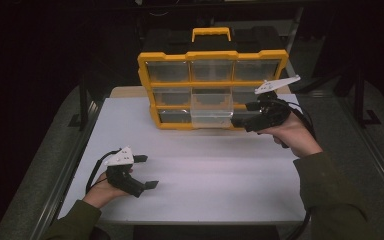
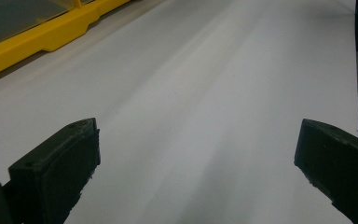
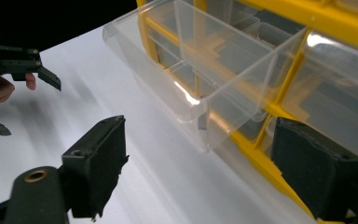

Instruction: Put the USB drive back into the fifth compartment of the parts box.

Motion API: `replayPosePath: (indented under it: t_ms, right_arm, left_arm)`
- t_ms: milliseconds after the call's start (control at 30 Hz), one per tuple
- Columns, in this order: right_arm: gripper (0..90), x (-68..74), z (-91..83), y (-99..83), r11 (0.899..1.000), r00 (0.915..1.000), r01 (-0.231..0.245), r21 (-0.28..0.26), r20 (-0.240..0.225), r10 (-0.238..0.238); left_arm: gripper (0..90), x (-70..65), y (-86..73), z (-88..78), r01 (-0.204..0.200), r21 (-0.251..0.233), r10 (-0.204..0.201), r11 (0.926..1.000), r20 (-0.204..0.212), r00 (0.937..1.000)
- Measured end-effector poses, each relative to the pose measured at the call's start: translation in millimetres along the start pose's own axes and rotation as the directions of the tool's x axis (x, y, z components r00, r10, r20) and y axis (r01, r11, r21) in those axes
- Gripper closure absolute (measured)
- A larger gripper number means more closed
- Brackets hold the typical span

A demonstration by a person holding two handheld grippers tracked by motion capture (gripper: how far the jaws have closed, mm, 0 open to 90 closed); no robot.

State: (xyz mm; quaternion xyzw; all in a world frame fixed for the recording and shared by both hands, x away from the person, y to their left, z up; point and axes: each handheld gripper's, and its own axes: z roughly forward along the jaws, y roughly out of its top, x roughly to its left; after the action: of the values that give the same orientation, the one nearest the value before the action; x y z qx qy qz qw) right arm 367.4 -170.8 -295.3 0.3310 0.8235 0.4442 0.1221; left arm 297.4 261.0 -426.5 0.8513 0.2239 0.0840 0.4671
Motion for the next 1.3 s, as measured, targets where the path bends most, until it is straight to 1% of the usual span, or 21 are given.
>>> replayPosePath:
  t_ms: [167,467,633,733,767,933,1067,1100,1167,1300]
  right_arm:
    - [13.7,3.5,5.6,-13.7,1.000,1.0000,-0.002,-0.011,0.001,0.002]
    - [11.6,12.1,18.5,-36.8,1.000,1.0000,-0.005,-0.003,0.006,0.005]
    - [8.5,15.9,23.5,-48.5,1.000,1.0000,-0.001,0.001,0.006,0.001]
    - [8.1,16.8,25.1,-53.1,1.000,1.0000,-0.001,0.004,0.008,0.001]
    - [8.1,17.4,25.8,-57.0,1.000,0.9999,-0.004,0.001,0.013,0.004]
    - [8.0,18.7,28.4,-69.5,1.000,0.9997,-0.021,-0.010,0.010,0.022]
    - [7.8,19.7,30.4,-77.1,1.000,0.9997,-0.024,-0.013,0.011,0.024]
    - [7.8,20.3,31.2,-82.9,0.999,0.9994,-0.031,-0.015,0.014,0.031]
    - [7.8,21.1,32.1,-88.4,0.999,0.9992,-0.037,-0.021,0.016,0.037]
    - [7.8,22.9,33.5,-99.8,0.999,0.9991,-0.043,-0.028,0.007,0.043]
  left_arm:
    - [0.0,0.0,0.2,-0.8,-0.001,-0.001,0.001,1.0000,-0.002,1.0000]
    - [0.0,-0.1,0.1,-0.6,0.000,-0.001,0.000,1.0000,-0.002,1.0000]
    - [0.0,-0.2,0.1,-0.7,0.002,0.001,-0.002,1.0000,-0.003,1.0000]
    - [0.0,-0.3,0.1,-0.8,0.000,0.001,0.000,1.0000,-0.004,1.0000]
    - [0.0,-0.3,0.1,-0.9,-0.001,0.001,0.001,1.0000,-0.004,1.0000]
    - [0.0,-0.3,0.0,-1.0,0.000,0.001,0.000,1.0000,-0.004,1.0000]
    - [0.0,-0.4,-0.1,-1.3,-0.001,0.000,0.001,1.0000,-0.004,1.0000]
    - [0.0,-0.4,-0.1,-1.4,-0.001,0.001,0.001,1.0000,-0.003,1.0000]
    - [0.0,-0.5,-0.1,-1.6,-0.001,0.001,0.001,1.0000,-0.003,1.0000]
    - [0.0,-0.2,-0.3,-1.7,-0.004,0.004,0.004,1.0000,-0.003,1.0000]
